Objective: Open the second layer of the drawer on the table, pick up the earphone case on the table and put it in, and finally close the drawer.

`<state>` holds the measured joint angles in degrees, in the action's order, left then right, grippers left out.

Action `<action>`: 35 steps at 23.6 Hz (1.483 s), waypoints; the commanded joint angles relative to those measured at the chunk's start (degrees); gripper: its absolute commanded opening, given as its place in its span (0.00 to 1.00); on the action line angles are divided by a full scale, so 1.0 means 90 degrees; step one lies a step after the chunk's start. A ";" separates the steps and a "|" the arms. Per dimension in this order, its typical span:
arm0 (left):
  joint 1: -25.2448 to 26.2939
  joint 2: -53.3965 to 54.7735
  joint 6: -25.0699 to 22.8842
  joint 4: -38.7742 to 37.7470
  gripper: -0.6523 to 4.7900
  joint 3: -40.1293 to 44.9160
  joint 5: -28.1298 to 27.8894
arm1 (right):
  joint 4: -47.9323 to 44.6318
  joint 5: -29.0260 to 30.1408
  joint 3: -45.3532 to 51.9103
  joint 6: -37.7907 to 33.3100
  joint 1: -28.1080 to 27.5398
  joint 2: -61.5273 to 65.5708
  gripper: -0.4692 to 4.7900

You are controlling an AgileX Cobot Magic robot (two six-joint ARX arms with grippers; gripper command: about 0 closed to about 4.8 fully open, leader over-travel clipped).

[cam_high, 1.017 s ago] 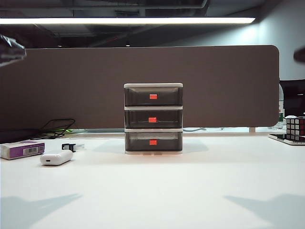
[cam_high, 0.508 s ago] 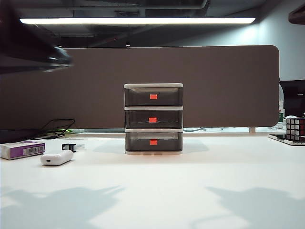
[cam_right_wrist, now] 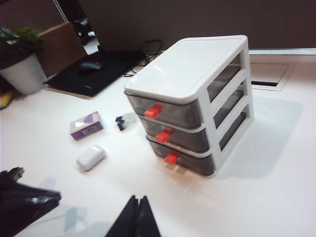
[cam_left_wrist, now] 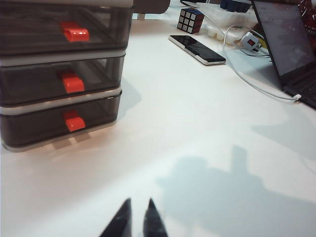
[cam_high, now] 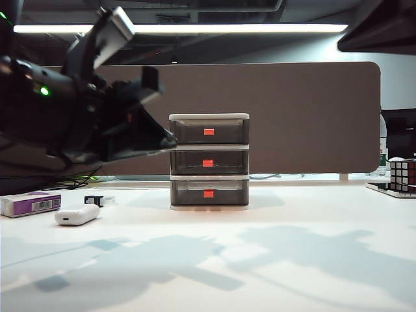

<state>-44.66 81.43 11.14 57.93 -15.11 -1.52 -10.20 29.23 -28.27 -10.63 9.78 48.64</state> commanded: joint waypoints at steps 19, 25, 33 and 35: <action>0.0007 0.2526 -0.0566 0.0712 0.73 -0.1957 -0.1819 | -0.1039 0.0789 -0.3789 0.0529 0.0721 0.4668 0.08; -0.0308 0.2659 -0.0525 0.1163 0.73 -0.2004 -0.3230 | -0.1098 0.0770 -0.4051 0.0542 0.0911 0.4923 0.08; -0.0631 0.3699 -0.0527 0.2399 0.73 -0.2596 -0.3820 | -0.1195 0.0746 -0.4374 0.0760 0.1115 0.5489 0.08; -0.0670 0.3747 -0.0532 0.2259 0.73 -0.2742 -0.3835 | -0.1258 0.0741 -0.4464 0.0763 0.1115 0.5593 0.08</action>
<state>-50.48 114.96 6.26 78.39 -38.83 -35.16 -19.68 35.86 -67.53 -4.03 19.68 98.78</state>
